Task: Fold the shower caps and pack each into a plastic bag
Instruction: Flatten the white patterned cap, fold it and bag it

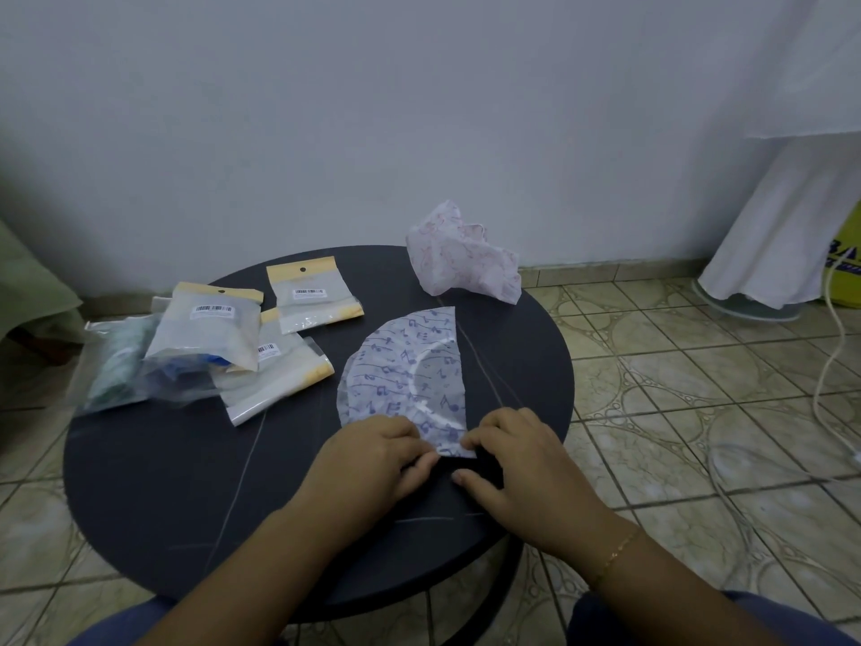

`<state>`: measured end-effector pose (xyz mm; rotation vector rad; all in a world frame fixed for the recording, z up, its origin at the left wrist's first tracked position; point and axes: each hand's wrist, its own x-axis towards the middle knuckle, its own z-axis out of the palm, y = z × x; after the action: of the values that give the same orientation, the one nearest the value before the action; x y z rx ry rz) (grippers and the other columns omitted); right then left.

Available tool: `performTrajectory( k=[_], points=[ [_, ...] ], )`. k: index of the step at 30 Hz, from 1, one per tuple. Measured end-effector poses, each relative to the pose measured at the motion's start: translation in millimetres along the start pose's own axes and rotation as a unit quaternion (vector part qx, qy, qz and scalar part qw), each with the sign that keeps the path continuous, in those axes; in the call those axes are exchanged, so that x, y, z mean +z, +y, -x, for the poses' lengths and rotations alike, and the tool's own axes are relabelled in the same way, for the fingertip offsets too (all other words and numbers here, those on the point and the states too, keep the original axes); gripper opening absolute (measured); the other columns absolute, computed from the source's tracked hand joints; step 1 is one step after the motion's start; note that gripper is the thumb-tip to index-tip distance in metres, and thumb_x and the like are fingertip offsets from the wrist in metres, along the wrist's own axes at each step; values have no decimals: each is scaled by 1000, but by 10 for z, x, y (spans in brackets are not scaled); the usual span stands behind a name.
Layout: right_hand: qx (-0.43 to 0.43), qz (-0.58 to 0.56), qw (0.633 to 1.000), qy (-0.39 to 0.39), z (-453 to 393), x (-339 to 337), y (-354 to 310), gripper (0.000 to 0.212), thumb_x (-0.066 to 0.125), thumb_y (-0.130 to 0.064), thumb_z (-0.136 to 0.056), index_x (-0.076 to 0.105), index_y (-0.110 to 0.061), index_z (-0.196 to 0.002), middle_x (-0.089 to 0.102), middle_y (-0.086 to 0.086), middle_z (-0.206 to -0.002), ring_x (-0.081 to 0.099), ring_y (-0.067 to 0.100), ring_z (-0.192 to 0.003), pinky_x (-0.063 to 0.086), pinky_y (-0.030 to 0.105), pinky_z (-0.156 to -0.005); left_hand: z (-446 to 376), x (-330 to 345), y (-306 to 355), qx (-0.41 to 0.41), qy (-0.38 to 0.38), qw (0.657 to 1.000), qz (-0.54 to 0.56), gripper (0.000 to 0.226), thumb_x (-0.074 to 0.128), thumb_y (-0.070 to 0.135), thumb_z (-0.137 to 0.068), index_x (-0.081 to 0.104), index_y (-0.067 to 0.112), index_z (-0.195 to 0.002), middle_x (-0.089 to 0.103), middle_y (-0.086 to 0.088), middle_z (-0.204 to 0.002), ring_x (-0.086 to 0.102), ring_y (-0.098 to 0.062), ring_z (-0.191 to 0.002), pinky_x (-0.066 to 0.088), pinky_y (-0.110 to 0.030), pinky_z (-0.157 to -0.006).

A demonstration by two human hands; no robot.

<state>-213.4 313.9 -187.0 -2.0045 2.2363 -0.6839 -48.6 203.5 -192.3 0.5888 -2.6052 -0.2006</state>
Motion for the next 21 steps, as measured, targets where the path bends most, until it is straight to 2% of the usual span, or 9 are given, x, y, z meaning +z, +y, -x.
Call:
performTrajectory(
  k=[4,7,10,13,15,18,21],
  points=[
    [19,-45,999,1,-11,-18,-27,30,46,-49,-86,65,-29,-98,50,-16,-97,42,4,-96,35,22,-87,5,-30,-34,-19,-5,1000,18,36,44,47,-88,72,26,-76,62,16,-75,55,0,-67,49,-23,-57],
    [51,-98,993,-32,-39,-56,-49,16,50,-40,-93,64,-33,-89,51,-19,-96,40,3,-99,31,25,-92,3,-92,-25,-52,-39,996,52,44,39,58,-84,71,28,-79,61,15,-73,52,2,-67,45,-20,-62],
    [95,-106,988,-63,-72,-75,-58,22,47,-38,-95,54,-35,-74,52,-17,-97,37,6,-104,28,29,-93,8,-149,-19,-112,-81,987,82,42,49,70,-74,69,36,-86,61,18,-76,54,2,-73,45,-19,-66],
    [143,-101,981,-83,-110,-84,-76,33,44,-37,-96,44,-35,-63,49,-16,-100,34,8,-107,25,29,-90,0,-187,-21,-178,-96,973,111,22,64,59,-75,65,39,-83,65,20,-81,57,3,-79,48,-20,-71],
    [167,-98,977,-87,-132,-83,-91,31,42,-38,-97,50,-33,-68,48,-15,-104,34,9,-110,24,28,-90,-9,-187,-24,-217,-99,961,140,21,64,57,-77,67,37,-80,67,18,-80,59,2,-78,50,-24,-73],
    [185,-45,979,-74,-138,-47,-131,32,38,-40,-97,65,-24,-91,51,-11,-112,36,13,-113,28,32,-92,-37,-171,-20,-254,-110,948,159,22,64,56,-77,69,35,-78,68,18,-79,60,2,-77,51,-28,-76],
    [192,-13,981,-32,-123,-24,-182,32,37,-40,-96,63,-23,-90,52,-8,-106,38,15,-107,30,32,-88,-81,-163,-19,-281,-111,937,174,23,65,54,-77,68,32,-73,68,12,-73,60,-3,-73,51,-29,-72]
  ],
)
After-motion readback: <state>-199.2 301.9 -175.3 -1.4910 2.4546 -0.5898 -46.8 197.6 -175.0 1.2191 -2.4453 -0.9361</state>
